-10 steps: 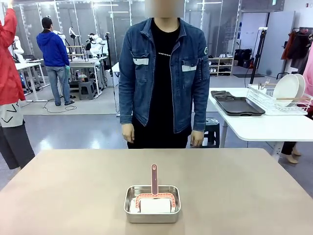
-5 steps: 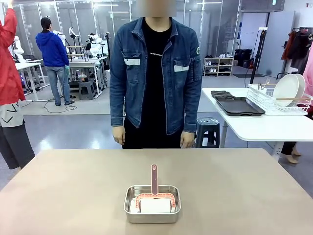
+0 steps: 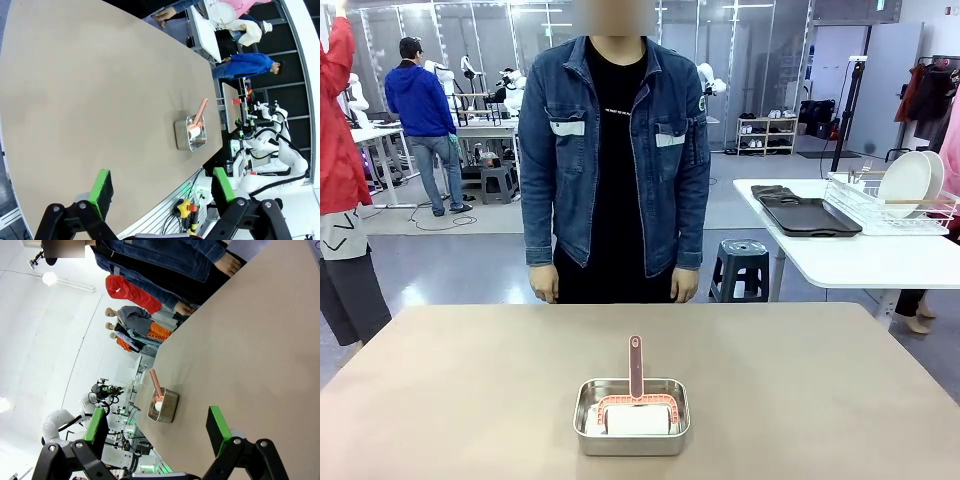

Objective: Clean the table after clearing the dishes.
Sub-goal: Place the Lint Roller back on top of the Airtight Container.

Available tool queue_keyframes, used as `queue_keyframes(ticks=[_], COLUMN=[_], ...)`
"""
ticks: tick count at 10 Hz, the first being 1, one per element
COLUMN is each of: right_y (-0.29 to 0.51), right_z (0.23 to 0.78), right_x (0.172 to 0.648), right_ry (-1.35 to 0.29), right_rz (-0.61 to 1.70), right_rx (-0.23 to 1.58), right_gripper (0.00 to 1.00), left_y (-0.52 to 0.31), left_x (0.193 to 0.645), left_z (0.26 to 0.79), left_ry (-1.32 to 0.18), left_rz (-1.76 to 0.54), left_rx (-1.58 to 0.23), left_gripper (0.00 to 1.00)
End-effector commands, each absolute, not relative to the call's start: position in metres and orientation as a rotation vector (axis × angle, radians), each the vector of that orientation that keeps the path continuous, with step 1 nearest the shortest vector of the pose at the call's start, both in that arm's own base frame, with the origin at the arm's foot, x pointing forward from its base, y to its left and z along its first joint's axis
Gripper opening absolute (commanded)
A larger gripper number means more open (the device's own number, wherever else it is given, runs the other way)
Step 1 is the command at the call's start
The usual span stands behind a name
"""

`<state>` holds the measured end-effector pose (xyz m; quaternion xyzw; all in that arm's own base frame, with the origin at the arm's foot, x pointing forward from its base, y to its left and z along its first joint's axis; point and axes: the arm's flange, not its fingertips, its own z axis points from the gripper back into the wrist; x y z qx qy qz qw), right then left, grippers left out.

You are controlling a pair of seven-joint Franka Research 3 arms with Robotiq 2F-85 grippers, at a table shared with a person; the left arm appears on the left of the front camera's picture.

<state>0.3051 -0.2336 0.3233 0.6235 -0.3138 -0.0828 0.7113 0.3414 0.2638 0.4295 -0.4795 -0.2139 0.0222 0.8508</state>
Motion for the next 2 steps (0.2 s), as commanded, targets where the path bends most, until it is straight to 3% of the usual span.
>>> queue_keyframes(ticks=[1, 2], right_y=[-0.2327, -0.2327], right_z=[0.3252, 0.3252], right_x=[0.3043, 0.3043], right_ry=[-0.713, -0.713], right_rz=[-0.185, -0.185], right_rx=[1.390, 1.390], right_gripper=[1.00, 1.00], left_y=[0.2646, 0.2646], left_x=[0.3393, 0.3393], left_z=[0.4297, 0.4297], left_ry=[-0.452, -0.452], left_rz=[0.038, 0.038], left_rx=[-1.013, -1.013], left_gripper=[1.00, 1.00])
